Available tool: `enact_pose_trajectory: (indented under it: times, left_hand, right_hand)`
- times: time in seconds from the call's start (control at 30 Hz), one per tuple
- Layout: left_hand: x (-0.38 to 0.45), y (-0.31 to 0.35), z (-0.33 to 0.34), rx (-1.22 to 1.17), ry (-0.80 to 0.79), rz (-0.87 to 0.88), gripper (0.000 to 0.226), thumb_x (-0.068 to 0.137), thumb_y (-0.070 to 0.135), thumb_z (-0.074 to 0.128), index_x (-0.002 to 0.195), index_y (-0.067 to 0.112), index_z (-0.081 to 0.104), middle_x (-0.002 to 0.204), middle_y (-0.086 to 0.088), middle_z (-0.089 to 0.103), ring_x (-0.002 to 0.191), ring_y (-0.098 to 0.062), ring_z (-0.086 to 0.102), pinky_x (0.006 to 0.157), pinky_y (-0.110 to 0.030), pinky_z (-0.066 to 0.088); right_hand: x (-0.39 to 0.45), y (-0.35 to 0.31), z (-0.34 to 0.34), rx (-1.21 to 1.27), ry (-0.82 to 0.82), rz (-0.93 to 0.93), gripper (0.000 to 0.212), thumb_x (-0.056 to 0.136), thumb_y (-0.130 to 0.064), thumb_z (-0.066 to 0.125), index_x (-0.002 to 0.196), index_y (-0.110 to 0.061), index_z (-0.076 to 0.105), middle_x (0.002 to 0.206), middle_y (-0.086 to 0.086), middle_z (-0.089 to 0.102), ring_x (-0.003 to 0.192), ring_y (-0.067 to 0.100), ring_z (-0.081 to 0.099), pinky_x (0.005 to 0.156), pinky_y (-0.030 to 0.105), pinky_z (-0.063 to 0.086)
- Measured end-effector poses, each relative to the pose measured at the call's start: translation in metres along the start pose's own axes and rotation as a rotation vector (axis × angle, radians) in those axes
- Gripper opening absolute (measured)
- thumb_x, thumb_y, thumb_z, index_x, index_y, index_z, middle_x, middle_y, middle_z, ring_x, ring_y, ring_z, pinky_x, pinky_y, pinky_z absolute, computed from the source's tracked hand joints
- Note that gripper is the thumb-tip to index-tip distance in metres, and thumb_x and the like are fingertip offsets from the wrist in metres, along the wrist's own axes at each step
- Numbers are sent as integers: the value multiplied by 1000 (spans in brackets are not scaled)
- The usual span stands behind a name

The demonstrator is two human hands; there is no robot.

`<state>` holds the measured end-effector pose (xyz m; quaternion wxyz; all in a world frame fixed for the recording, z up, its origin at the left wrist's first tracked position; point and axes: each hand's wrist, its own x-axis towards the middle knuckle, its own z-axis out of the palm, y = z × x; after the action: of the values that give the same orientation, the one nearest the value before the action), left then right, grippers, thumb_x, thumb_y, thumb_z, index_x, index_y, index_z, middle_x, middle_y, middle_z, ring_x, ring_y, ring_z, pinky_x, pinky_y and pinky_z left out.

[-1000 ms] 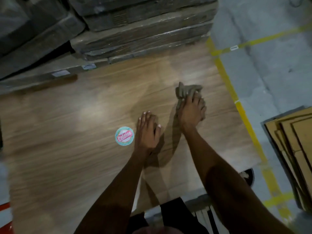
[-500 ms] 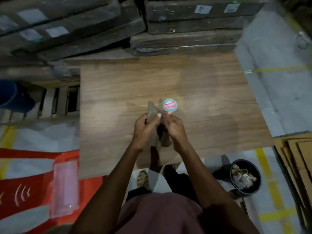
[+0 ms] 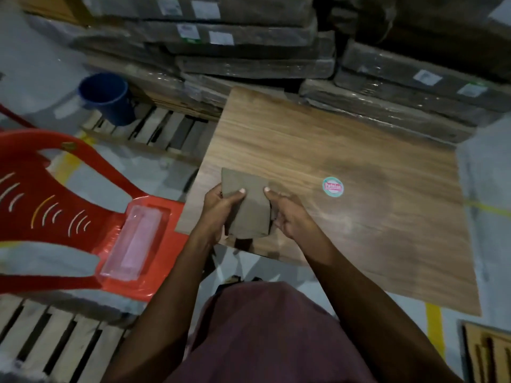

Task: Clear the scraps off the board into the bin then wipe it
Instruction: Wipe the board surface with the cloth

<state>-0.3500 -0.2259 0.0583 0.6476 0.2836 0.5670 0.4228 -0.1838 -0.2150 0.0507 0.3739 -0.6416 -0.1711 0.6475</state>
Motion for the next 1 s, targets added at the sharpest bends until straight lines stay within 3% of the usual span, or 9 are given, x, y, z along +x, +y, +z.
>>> enact_pose_trajectory:
  times: [0.07,0.13,0.3,0.47,0.57,0.7,0.77,0.87,1.0]
  left_hand:
    - [0,-4,-11,49,77,-24,19,93,10,72,112,9,70,104,-12,76,86,-22,73,65,-29,60]
    - [-3,-9,-19,80,135,-20,13,92,8,73,104,11,69,97,-15,76,74,-20,71,56,-26,57]
    - [-14,-26,-52,172,286,111,14,89,7,75,91,19,69,86,-12,77,79,-31,75,65,-40,63]
    - [-25,-34,-109,189,453,111,12,89,12,76,101,10,73,90,-5,74,75,-15,69,68,-28,58]
    - [-26,-44,-158,216,536,54,24,80,27,81,97,11,77,88,-6,77,80,-23,74,74,-45,64]
    - [-10,-60,-228,280,616,-10,15,74,33,83,80,29,70,84,-8,77,80,-29,75,73,-53,62]
    - [1,-68,-261,305,675,-39,25,72,40,81,89,24,72,89,-12,77,83,-31,75,76,-50,62]
    - [13,-81,-304,399,689,-108,34,87,27,75,114,6,73,105,-17,76,99,-33,71,81,-28,53]
    - [33,-104,-350,524,616,-189,36,93,9,65,128,2,66,118,-22,72,110,-36,67,86,-28,46]
  right_hand:
    - [4,3,5,-111,104,-150,18,97,-23,72,106,-8,70,94,4,76,81,21,71,53,24,56]
    - [8,3,9,-307,144,-333,16,96,-28,72,98,-13,69,91,5,74,83,26,72,61,29,58]
    - [-2,0,32,-566,-192,-226,17,90,-13,79,105,-13,69,97,4,74,81,18,72,50,18,52]
    - [2,32,86,-627,-275,-139,31,86,0,79,115,-3,69,114,12,75,103,29,73,74,34,60]
    - [11,60,131,-634,-273,-179,28,85,1,78,113,-4,72,116,11,75,105,28,72,95,45,60]
    - [30,103,196,-781,-282,-265,44,75,-25,81,117,-13,73,113,1,77,103,20,74,96,46,60]
    - [36,118,232,-848,-274,-274,44,80,-18,81,122,-12,71,118,4,76,106,21,72,98,40,58]
    - [55,148,278,-866,-265,-202,39,87,-6,77,125,-4,69,120,12,74,105,23,70,84,22,54]
    - [77,195,318,-828,-177,-48,33,89,-2,73,122,1,69,117,9,72,100,23,68,72,20,51]
